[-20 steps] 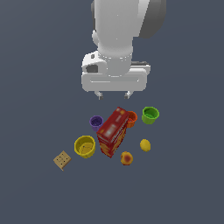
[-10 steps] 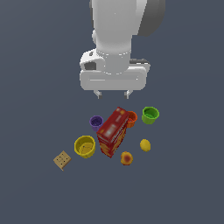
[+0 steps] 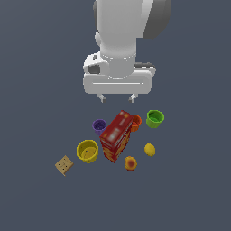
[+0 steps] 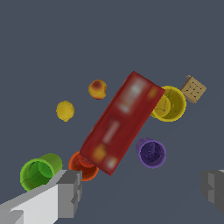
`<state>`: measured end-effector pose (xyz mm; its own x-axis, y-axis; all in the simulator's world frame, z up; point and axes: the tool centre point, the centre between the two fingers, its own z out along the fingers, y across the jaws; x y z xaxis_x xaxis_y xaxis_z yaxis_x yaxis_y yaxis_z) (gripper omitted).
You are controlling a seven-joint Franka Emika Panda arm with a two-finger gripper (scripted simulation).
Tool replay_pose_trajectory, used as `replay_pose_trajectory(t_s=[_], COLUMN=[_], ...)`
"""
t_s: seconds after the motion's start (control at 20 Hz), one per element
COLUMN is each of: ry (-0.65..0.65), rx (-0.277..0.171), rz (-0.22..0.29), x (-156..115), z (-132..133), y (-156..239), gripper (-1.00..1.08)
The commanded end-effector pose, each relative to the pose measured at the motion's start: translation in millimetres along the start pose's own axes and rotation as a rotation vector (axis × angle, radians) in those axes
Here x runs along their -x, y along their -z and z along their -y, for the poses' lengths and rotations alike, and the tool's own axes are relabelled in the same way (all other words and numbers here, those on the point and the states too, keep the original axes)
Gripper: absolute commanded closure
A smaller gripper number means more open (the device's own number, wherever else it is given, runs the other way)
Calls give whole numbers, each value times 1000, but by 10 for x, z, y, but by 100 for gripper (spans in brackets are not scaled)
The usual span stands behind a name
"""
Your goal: Pick up a designated object from a clutter of objects.
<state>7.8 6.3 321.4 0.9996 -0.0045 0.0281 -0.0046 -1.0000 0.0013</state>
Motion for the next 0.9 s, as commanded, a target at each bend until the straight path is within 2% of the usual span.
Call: replay_pose_trajectory(t_s=[0.0, 0.4, 0.85], ry=[-15, -106, -265], rx=[0, 3, 7], rz=[1, 4, 9], x=[-26, -173, -377], z=[33, 220, 569], y=[-45, -305, -791], gripper=[-92, -92, -92])
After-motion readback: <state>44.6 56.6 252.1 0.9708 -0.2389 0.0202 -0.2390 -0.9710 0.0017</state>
